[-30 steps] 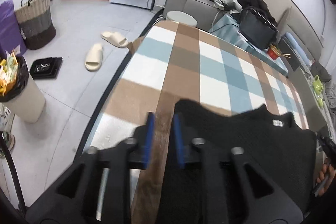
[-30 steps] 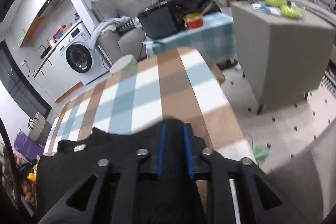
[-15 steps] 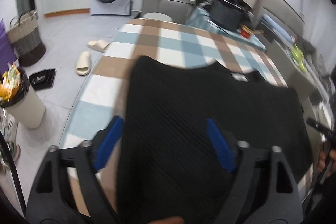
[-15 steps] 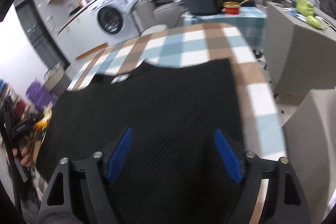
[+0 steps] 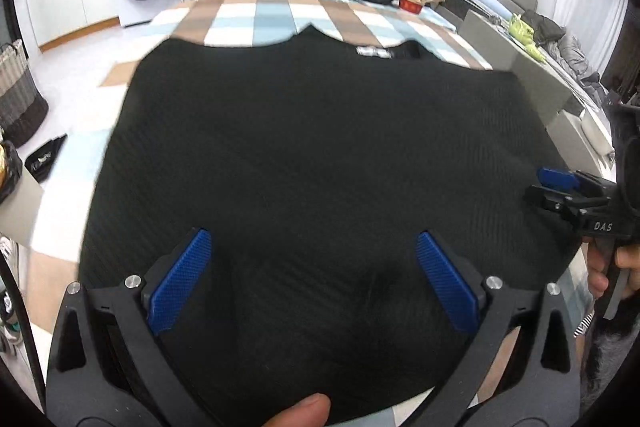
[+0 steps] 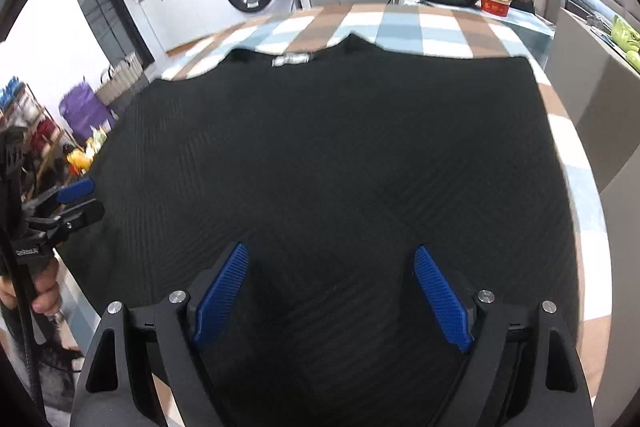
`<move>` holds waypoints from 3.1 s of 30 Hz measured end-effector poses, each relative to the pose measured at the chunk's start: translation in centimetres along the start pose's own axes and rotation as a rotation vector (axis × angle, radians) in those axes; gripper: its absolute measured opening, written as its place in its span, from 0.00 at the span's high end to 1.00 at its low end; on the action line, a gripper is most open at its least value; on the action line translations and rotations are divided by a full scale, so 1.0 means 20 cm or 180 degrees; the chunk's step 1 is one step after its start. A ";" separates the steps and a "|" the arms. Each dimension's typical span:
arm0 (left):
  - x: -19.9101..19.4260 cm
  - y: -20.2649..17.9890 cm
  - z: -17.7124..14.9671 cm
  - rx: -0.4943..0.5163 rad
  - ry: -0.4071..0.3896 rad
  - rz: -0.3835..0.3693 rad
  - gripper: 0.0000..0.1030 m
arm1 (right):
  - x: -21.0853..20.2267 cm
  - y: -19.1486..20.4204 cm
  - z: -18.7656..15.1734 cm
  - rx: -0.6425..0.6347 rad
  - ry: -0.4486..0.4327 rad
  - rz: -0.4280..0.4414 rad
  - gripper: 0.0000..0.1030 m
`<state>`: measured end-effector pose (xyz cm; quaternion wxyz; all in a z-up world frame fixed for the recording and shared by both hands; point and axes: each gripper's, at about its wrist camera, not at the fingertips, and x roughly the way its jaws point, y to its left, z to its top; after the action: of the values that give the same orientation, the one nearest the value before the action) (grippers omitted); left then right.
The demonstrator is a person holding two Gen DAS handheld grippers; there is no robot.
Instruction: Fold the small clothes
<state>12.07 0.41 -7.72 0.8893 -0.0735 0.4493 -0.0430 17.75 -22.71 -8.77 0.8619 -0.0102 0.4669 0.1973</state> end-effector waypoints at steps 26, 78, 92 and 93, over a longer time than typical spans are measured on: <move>0.01 -0.05 -0.11 -0.0016 0.0127 0.0305 0.01 | -0.04 0.12 -0.14 -0.0126 0.0024 -0.0388 0.04; 0.05 -0.43 -0.12 0.0561 0.0330 0.0147 0.14 | -0.20 0.01 -0.08 0.0597 -0.0282 0.0536 0.01; 0.03 -0.45 -0.18 0.0734 0.0303 0.0131 0.30 | -0.17 0.06 -0.10 0.0424 -0.0222 0.0478 0.24; 0.02 -0.44 -0.19 0.0723 0.0305 0.0131 0.31 | -0.14 0.07 -0.11 0.0384 -0.0179 0.0455 0.31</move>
<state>9.21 -8.74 -8.81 0.8701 0.0391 0.4849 -0.0788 14.16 -22.79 -7.46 0.8575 0.0805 0.4531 0.2301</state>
